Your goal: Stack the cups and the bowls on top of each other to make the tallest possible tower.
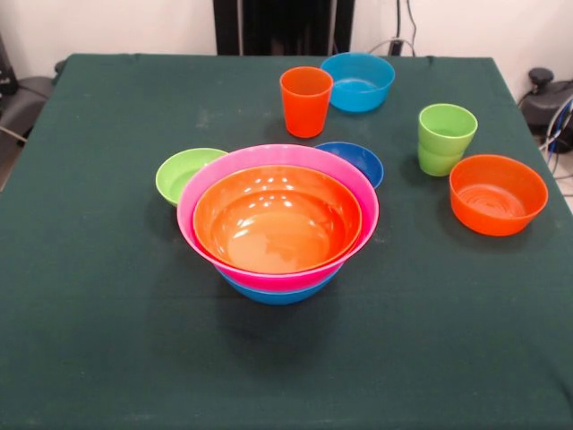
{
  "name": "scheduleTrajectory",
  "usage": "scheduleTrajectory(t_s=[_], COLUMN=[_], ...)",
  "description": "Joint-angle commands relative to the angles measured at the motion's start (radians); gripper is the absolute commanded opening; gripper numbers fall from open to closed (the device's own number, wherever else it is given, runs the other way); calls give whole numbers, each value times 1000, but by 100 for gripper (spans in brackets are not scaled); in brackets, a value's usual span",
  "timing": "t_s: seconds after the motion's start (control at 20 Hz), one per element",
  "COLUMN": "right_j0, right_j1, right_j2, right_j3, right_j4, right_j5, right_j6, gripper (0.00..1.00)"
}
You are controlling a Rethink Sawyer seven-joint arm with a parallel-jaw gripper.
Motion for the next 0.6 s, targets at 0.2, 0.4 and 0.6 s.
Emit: scheduleTrajectory(t_s=[0.2,0.4,0.6], right_j0=[-13,-17,-13], right_j1=[23,85,121], right_j2=[82,80,64], right_j3=[148,159,137], right_j4=[-84,-91,-105], right_j5=[-1,14,72], right_j6=[20,23,-1], gripper=[100,100,100])
